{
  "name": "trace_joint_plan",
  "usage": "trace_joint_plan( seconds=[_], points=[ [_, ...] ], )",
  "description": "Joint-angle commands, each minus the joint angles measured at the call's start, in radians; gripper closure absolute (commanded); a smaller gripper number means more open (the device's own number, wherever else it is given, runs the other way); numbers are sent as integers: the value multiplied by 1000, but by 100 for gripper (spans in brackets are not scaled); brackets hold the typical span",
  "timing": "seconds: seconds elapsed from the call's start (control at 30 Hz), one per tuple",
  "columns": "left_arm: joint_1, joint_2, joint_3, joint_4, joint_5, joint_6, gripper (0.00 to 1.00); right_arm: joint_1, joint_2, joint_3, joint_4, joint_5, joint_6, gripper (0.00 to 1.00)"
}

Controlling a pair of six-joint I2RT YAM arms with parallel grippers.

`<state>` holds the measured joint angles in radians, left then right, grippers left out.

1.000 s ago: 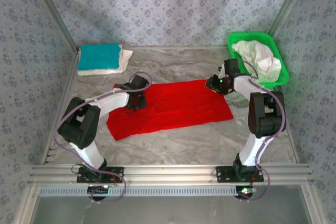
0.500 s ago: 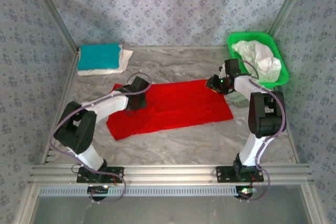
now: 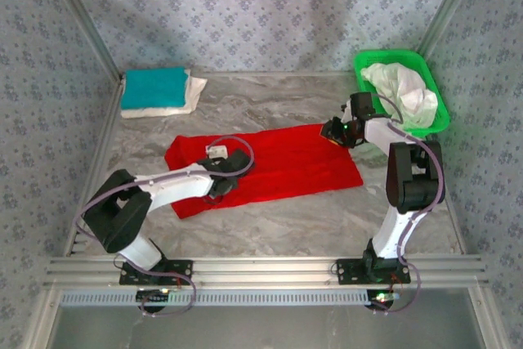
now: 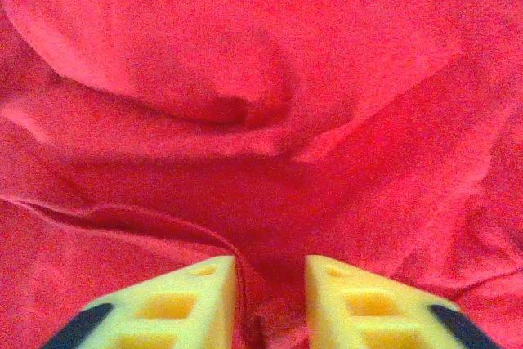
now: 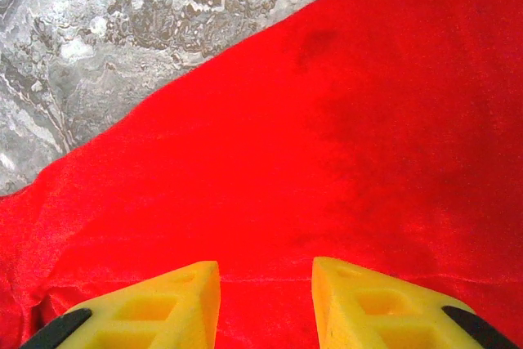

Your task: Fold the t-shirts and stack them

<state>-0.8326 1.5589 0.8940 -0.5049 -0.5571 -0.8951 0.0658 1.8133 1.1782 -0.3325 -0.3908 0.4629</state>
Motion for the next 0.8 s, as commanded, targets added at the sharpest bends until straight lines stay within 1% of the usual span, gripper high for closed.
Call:
trace_joint_plan(
  seconds=[0.0, 0.07, 0.1, 0.13, 0.17, 0.2, 0.23, 0.27, 0.3, 0.37, 0.4, 0.43, 0.47, 0.53, 0.57, 0.6, 0.63, 0.67, 0.7, 0.73, 0.77],
  points=[
    [-4, -104, 79, -63, -118, 40, 80, -3, 21, 6, -4, -20, -11, 62],
    [14, -156, 80, -63, -117, 72, 81, -4, 20, 6, -5, -22, -11, 62],
    [45, -179, 70, -46, -77, 99, 80, -2, 19, 6, -2, -22, -9, 62],
    [83, -195, 61, -44, -30, 106, 82, -3, 18, 5, -1, -22, -8, 62],
    [127, -210, 49, -46, 16, 104, 91, -1, 16, 6, 0, -22, -6, 62],
    [163, -225, 29, -21, 52, 127, 95, 1, 14, 6, 3, -23, -5, 62],
    [192, -233, 5, 16, 97, 167, 92, 4, 13, 6, 4, -23, -3, 62],
    [231, -233, -11, 32, 152, 189, 84, 7, 12, 6, 7, -23, -4, 62],
    [271, -226, -14, 29, 191, 195, 82, 10, 15, 6, 3, -23, -4, 62],
    [329, -196, -15, 42, 262, 231, 81, 18, 15, 6, -1, -24, -5, 63],
    [358, -176, -5, 37, 292, 236, 82, 25, 14, 6, -6, -19, -11, 64],
    [379, -156, 2, 40, 324, 244, 85, 33, 12, 40, -17, -8, -18, 64],
    [395, -130, 9, 54, 361, 259, 86, 44, 8, 50, -35, 15, -29, 66],
    [407, -75, 28, 73, 370, 286, 81, 62, -1, 66, -61, 53, -49, 71],
    [415, -46, 34, 84, 376, 301, 81, 69, -5, 71, -66, 64, -57, 76],
    [433, -13, 47, 87, 394, 306, 81, 75, -8, 75, -70, 69, -61, 84],
    [455, 19, 58, 93, 424, 309, 80, 77, -7, 76, -70, 68, -61, 89],
    [470, 41, 67, 96, 446, 313, 75, 80, -5, 78, -71, 64, -60, 93],
    [481, 58, 79, 91, 443, 315, 68, 82, -3, 80, -73, 64, -59, 96],
    [481, 64, 88, 85, 416, 320, 61, 84, -1, 77, -73, 67, -58, 97],
    [483, 63, 92, 92, 406, 332, 60, 84, 1, 75, -72, 68, -58, 97]
  ],
)
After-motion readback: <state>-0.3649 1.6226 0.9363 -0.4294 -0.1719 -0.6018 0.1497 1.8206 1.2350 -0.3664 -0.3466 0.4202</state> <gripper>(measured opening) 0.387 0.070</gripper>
